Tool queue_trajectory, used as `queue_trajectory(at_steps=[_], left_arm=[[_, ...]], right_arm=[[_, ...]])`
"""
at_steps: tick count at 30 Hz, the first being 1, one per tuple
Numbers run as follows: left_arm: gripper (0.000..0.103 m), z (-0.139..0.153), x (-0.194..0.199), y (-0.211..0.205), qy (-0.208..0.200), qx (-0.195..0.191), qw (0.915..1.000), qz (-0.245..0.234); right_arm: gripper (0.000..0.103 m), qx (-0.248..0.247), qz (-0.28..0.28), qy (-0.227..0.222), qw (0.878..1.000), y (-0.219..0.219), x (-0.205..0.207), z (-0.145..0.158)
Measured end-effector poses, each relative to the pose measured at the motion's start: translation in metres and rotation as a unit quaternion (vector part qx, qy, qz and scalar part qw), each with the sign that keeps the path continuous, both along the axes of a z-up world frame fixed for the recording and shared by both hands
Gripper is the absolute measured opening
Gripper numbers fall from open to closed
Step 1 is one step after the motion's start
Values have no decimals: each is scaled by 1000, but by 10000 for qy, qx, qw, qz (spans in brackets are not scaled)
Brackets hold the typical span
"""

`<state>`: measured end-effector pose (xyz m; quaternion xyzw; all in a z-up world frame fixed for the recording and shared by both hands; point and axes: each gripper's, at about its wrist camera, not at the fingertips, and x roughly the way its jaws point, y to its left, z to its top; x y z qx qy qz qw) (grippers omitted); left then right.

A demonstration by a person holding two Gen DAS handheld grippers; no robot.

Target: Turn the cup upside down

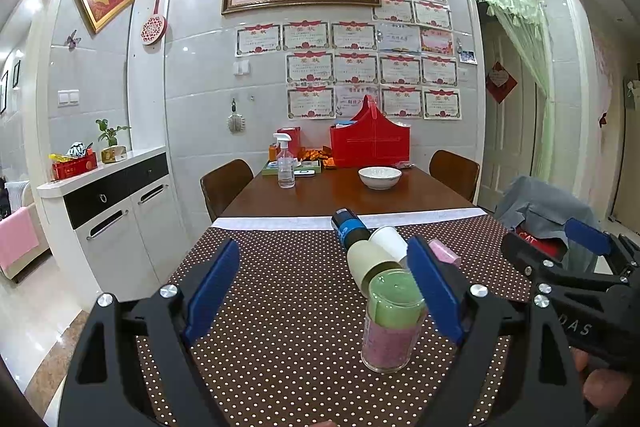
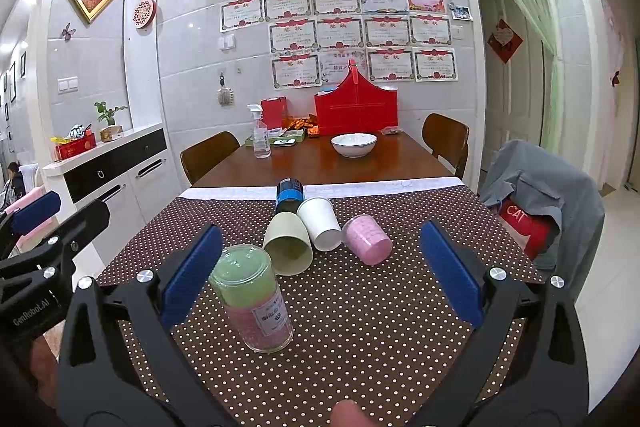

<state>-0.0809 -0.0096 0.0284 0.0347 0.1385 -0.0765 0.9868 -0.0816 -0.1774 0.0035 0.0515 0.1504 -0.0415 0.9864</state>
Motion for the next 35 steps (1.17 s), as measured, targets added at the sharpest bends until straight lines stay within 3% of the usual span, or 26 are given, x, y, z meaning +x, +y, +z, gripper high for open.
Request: queue_trajectory(at_steps=[18,25,35], left_arm=[[84,-1,6,-3,68,61,9999,49],[84,-4,4,-2,-150,41,9998,134],[84,-9,12,1,35,12,9998,220]], right_arm=[[97,16,5,9,10000,1,0,0],[97,40,-14,46,10000,4,1,-3],[97,55,-20,59,10000,6,0,-4]])
